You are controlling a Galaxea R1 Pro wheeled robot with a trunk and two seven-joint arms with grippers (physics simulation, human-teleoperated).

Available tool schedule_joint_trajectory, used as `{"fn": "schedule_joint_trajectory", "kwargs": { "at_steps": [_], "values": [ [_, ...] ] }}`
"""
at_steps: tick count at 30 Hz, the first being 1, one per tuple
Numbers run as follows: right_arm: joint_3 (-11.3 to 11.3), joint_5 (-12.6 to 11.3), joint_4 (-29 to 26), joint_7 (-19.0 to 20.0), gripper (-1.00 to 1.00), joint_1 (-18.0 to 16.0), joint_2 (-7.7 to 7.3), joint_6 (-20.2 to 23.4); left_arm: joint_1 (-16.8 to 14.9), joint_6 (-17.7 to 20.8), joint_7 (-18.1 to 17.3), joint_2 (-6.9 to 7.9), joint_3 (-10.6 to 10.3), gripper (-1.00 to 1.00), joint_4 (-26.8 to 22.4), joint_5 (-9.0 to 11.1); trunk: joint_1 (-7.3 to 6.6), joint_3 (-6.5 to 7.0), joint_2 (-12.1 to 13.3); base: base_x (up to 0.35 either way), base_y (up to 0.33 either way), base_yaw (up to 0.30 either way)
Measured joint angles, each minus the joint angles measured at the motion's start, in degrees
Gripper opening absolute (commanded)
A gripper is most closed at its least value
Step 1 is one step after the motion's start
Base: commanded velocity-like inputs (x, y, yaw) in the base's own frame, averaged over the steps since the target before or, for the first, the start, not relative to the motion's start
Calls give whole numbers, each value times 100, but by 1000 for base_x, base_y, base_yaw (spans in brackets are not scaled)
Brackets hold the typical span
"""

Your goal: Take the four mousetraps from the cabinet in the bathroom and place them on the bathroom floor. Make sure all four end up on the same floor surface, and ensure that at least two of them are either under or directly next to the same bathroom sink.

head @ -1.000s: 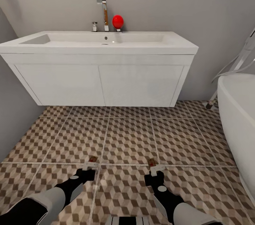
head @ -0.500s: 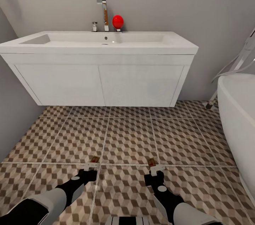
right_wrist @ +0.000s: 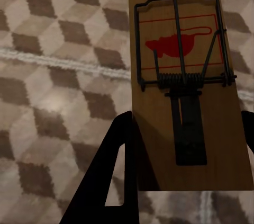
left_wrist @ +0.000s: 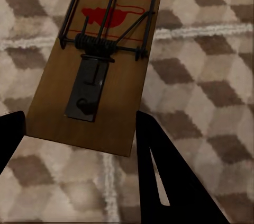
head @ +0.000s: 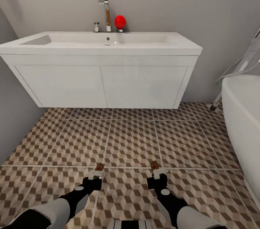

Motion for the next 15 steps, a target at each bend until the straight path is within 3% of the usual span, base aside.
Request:
{"fn": "schedule_joint_trajectory", "kwargs": {
  "at_steps": [6, 15],
  "values": [
    [16, 15, 0, 2, -100, 0, -42, 0, 43, -39, 0, 19, 7, -100, -1, 3, 0, 0, 0, 0, 0, 0],
    [20, 27, 3, 3, -100, 0, -64, -1, 87, -435, 2, 43, -4, -100, 6, -4, 0, 0, 0, 0, 0, 0]
  ]
}}
